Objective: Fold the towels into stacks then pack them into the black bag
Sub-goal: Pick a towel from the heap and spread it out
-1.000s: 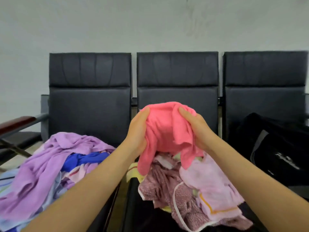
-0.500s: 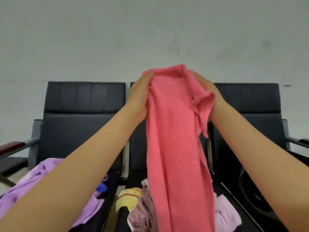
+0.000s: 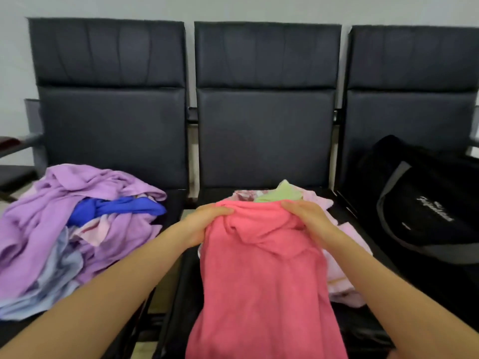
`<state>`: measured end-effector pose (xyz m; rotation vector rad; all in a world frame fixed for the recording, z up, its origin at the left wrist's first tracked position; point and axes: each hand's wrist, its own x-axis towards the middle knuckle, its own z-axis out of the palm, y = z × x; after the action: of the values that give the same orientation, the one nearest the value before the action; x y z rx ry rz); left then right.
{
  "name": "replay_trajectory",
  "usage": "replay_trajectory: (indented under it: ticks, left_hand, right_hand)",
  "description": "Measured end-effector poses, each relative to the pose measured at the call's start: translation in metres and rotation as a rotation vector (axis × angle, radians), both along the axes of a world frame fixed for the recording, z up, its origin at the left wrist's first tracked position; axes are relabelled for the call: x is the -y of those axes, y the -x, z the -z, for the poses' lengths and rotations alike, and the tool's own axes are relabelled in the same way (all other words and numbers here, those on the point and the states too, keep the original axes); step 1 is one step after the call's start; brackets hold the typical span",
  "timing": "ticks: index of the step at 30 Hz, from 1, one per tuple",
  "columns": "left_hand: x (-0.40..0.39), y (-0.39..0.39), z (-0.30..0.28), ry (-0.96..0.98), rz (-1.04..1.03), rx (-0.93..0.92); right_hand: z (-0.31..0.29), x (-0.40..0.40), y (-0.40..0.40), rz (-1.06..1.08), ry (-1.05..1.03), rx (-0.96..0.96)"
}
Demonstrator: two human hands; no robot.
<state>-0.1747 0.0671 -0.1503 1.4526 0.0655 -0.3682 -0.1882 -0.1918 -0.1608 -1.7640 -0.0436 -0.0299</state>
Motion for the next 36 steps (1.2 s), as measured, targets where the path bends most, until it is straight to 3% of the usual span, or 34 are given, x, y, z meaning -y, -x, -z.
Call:
replay_trajectory:
  ticks: [12,15,19,22,25,28,33,36]
  left_hand:
    - [0.019,-0.036,0.011,-0.024,-0.096,0.016]
    - [0.014,-0.042,0.006,0.005,-0.084,0.016]
    - [0.016,-0.048,0.022,-0.256,-0.153,0.106]
    - [0.014,-0.053,0.014,-0.296,-0.270,0.208]
    - [0.009,-0.063,-0.004,-0.413,-0.330,0.379]
    - [0.010,-0.076,-0.012,-0.633,-0.380,0.570]
    - [0.016,-0.117,-0.019,-0.792,-0.428,0.678]
    - [0.016,-0.148,-0.021,-0.843,-0.448,0.744]
  right_hand:
    - [0.027,0.014,0.008,-0.065,0.344,0.175]
    - [0.024,0.022,0.005,-0.103,0.372,0.127]
    - [0.028,0.033,0.001,-0.121,0.299,0.057]
    - [0.024,0.037,0.001,-0.091,0.163,-0.013]
    - [0.014,0.042,-0.012,0.065,-0.105,-0.047]
    - [-0.001,0.044,-0.038,0.183,-0.191,-0.015]
    - [-0.039,0.053,-0.104,0.256,0.557,0.220]
    - [-0.064,0.056,-0.148,0.285,0.789,0.312]
